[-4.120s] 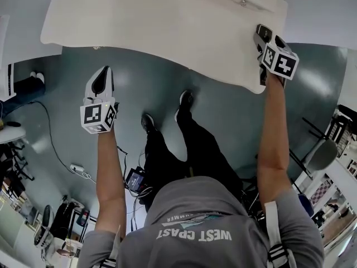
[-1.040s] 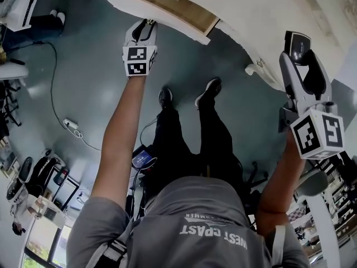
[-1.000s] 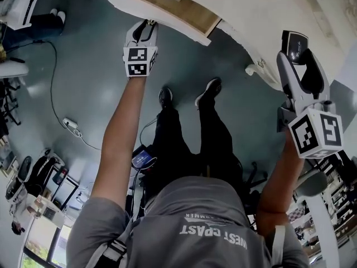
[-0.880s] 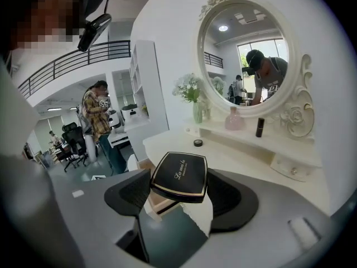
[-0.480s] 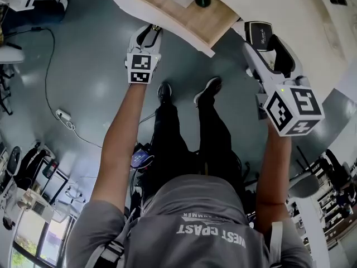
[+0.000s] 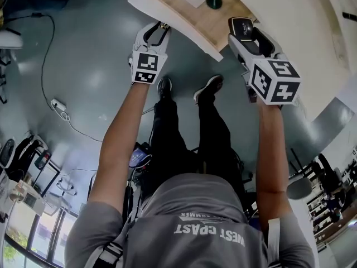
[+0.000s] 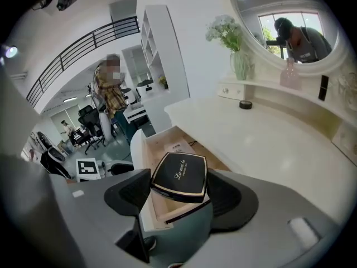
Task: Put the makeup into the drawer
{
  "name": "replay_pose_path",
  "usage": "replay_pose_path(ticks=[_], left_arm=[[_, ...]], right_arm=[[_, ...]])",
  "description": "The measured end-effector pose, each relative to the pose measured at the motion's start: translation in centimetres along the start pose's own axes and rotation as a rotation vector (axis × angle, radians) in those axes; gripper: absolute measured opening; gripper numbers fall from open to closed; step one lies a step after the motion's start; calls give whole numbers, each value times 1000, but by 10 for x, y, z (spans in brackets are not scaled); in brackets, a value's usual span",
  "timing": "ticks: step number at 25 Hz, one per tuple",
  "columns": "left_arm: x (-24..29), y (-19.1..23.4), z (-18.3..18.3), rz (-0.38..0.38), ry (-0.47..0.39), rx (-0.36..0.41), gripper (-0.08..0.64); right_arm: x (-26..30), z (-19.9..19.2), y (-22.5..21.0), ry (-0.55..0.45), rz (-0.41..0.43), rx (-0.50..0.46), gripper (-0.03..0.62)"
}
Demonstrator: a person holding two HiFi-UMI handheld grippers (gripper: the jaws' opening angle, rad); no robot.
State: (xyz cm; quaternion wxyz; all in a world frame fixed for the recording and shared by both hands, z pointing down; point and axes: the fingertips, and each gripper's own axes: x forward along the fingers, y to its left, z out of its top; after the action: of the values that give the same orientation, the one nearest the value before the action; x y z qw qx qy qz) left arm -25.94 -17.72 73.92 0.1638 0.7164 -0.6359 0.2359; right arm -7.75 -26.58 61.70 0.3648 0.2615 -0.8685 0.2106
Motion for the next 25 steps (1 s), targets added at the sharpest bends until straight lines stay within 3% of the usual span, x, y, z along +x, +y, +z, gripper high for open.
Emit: replay_pose_path(ticks=[14,25], left_arm=[[-21,2,-16,-55,-9,31,132],[-49,11,-2,-41,-100,47,52]], right_arm=[[79,-38,25,167,35,-115,324],[129,-61,27,356,23,-238,324]])
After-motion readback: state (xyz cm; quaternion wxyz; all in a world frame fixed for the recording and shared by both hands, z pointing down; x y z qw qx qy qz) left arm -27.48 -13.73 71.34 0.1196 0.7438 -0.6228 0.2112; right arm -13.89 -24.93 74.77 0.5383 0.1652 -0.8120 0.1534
